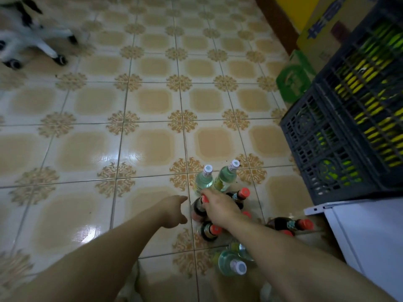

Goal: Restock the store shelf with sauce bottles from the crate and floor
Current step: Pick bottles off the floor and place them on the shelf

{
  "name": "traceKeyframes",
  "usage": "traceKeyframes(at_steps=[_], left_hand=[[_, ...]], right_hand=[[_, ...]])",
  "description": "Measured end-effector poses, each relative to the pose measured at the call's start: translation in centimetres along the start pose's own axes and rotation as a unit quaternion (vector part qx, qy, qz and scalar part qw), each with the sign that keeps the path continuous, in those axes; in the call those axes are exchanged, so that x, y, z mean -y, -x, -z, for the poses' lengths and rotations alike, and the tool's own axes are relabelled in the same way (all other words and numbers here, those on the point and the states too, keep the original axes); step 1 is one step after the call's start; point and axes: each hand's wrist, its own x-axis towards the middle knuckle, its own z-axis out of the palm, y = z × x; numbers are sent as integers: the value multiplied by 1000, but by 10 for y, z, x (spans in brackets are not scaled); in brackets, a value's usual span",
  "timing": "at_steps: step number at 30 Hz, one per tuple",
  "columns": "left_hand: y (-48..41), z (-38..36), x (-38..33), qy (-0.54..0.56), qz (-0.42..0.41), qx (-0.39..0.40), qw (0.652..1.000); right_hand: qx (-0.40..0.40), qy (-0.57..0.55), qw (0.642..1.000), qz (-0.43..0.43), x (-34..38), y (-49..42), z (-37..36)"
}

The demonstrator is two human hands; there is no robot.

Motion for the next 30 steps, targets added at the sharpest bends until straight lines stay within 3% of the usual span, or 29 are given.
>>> traceKeyframes(at_steps=[4, 7, 10, 16, 19, 23, 27, 30], left_hand=[[30, 17, -6, 24, -25, -32, 999], [67, 40, -20, 84, -97, -46, 991], [118, 68, -40, 159, -181, -41, 970], [237, 112, -88, 307, -303, -130, 893], [292, 125, -106, 372, -340, -142, 852], [355, 136, -128, 445, -390, -102, 799], [400, 139, -153, 434, -424, -80, 791], [424, 137, -172, 367, -441, -150, 805]], right_hand=[[-84, -55, 994, 37, 24, 48, 40], [-193, -108, 972, 78, 48, 90, 85], [-307, -198, 925, 108, 77, 130, 134], [-440, -319, 825, 154, 135, 217, 225], [-433, -384, 797, 172, 162, 265, 261], [-279, -455, 819, 208, 181, 325, 286], [-323, -479, 775, 256, 186, 367, 304], [-388, -467, 750, 262, 191, 390, 315]])
